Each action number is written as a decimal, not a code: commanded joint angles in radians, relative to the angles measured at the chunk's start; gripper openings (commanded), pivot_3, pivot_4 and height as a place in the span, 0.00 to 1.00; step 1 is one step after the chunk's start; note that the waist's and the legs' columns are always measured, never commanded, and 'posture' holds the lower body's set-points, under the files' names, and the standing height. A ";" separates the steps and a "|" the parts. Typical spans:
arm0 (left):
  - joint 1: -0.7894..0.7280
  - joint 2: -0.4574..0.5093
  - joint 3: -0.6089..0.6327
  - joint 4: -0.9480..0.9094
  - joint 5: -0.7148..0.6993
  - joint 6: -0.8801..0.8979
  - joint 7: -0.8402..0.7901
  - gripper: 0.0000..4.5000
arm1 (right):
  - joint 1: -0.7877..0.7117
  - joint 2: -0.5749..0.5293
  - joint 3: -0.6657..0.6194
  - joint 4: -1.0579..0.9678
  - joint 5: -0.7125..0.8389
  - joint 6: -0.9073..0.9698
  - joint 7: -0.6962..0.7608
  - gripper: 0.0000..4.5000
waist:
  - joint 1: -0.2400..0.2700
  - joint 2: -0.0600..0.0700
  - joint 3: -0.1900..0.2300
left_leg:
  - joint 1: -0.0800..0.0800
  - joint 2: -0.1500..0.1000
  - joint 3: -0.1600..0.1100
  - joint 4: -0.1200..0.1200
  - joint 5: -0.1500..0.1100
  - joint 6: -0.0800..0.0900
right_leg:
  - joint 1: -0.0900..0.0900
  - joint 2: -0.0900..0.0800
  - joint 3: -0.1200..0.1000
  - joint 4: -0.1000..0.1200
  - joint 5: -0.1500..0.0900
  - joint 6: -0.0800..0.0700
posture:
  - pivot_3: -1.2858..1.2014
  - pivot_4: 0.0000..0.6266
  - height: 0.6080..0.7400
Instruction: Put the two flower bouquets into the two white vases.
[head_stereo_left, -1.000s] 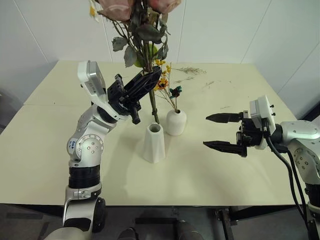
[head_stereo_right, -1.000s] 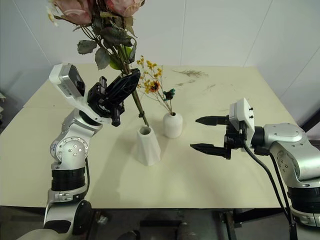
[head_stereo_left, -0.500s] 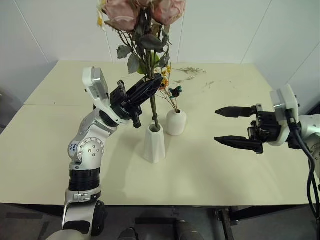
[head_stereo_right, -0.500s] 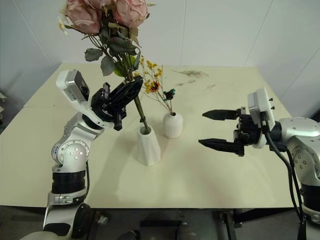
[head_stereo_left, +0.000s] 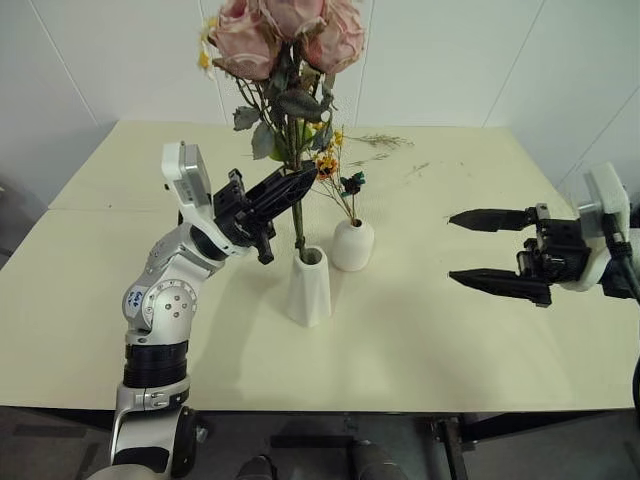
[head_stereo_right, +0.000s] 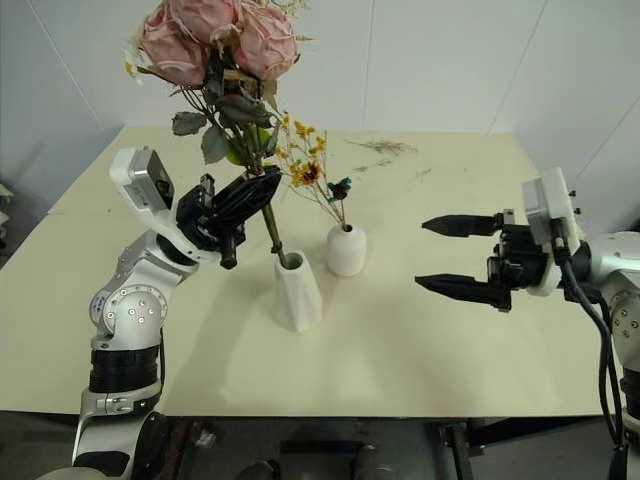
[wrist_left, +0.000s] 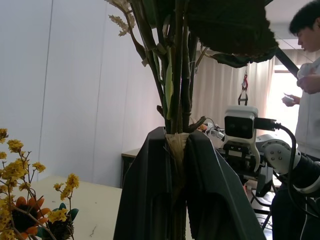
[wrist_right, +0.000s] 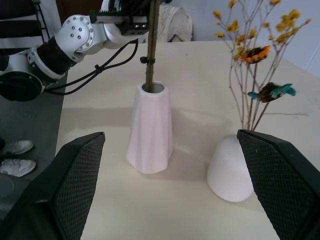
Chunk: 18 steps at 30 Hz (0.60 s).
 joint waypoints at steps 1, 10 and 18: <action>0.002 -0.002 -0.011 -0.012 0.008 -0.017 -0.015 0.02 | 0.039 -0.049 -0.067 -0.013 0.016 -0.006 0.034 1.00 | 0.002 0.000 0.000 | 0.000 0.000 0.000 0.000 0.000 0.000 | 0.000 0.000 0.000 0.000 0.000 0.000 | 0.52 0.24 1.00; -0.012 -0.013 -0.025 0.033 0.020 -0.019 -0.044 0.02 | 0.122 -0.089 -0.157 -0.013 0.023 -0.024 0.068 1.00 | 0.003 0.000 0.000 | 0.000 0.000 0.001 0.001 0.000 0.000 | 0.000 0.000 0.000 0.000 0.000 0.000 | 0.52 0.24 1.00; -0.020 -0.020 -0.029 0.063 0.024 -0.010 -0.036 0.02 | 0.161 -0.092 -0.184 -0.042 0.039 -0.013 0.060 1.00 | 0.005 0.000 0.000 | 0.000 0.000 0.001 0.001 0.000 0.001 | 0.000 0.000 0.000 0.000 0.000 0.000 | 0.52 0.24 1.00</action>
